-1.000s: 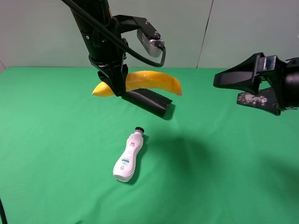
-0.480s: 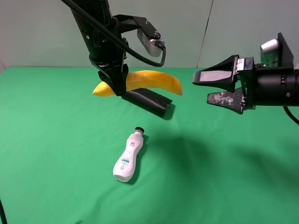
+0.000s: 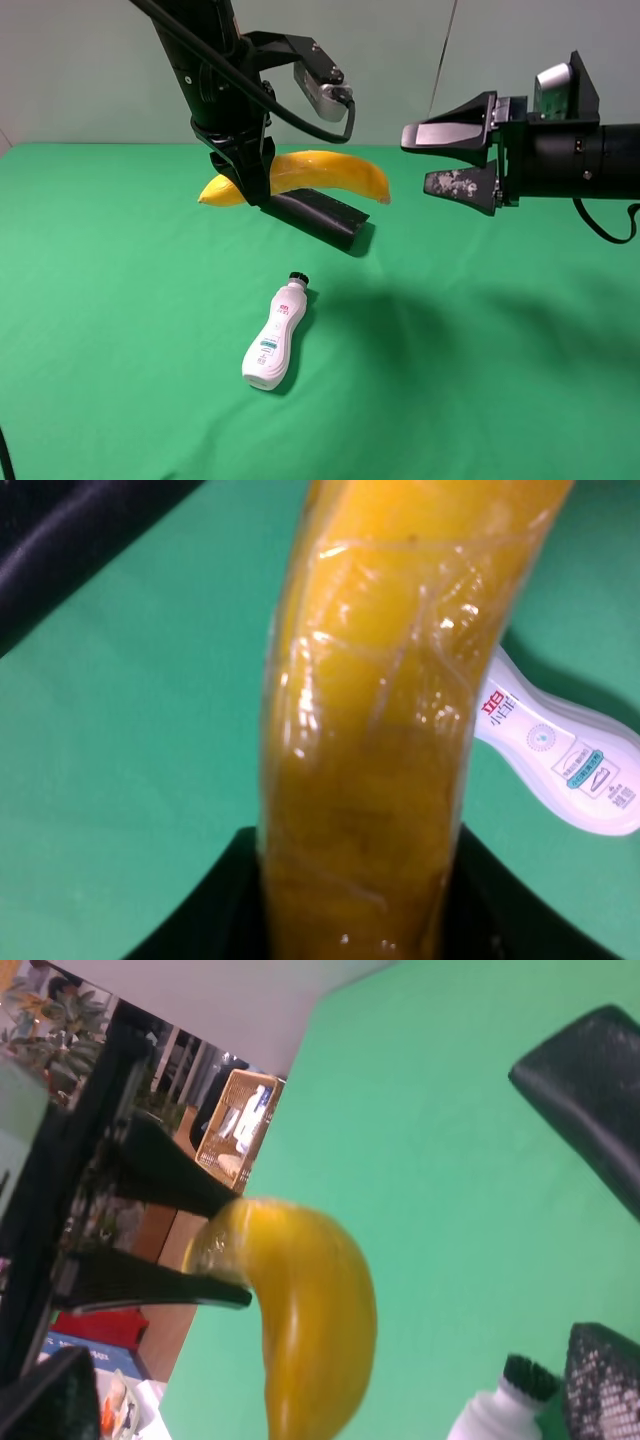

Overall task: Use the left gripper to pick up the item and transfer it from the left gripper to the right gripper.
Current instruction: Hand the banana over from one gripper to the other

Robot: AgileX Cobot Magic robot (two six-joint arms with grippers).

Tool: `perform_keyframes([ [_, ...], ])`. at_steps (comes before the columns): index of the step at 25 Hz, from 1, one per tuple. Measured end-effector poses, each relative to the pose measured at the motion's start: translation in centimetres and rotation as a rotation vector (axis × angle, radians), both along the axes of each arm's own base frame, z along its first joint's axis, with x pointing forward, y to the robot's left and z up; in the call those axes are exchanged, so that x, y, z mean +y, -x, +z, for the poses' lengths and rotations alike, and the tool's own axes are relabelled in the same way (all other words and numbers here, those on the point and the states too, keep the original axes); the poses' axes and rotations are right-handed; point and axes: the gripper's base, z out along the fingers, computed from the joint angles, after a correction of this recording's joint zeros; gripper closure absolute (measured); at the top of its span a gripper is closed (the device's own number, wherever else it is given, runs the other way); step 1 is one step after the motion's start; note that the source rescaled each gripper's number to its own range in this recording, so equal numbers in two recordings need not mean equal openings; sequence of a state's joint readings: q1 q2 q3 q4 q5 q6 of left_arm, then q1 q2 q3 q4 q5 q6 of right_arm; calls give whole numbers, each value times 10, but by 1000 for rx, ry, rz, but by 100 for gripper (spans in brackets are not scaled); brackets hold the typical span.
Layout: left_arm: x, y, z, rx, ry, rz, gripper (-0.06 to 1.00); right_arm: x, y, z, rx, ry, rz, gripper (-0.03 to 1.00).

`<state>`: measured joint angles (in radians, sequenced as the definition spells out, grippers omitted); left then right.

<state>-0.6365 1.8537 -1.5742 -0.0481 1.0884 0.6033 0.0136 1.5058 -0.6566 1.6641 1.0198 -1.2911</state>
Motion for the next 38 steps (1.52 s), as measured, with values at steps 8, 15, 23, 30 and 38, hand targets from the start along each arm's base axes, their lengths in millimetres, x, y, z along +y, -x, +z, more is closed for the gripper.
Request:
perform_keyframes([
  [8,0,0,0,0,0,-1,94,26,-3,1,-18,49,54,-3],
  [15,0,0,0,0,0,-1,94,26,-4,0,-17,64,42,-3],
  [23,0,0,0,0,0,-1,94,27,-3,2,-19,45,54,-3],
  [30,0,0,0,0,0,-1,94,30,-14,8,-16,46,107,-3],
  [38,0,0,0,0,0,-1,94,50,-18,-15,68,44,186,-3],
])
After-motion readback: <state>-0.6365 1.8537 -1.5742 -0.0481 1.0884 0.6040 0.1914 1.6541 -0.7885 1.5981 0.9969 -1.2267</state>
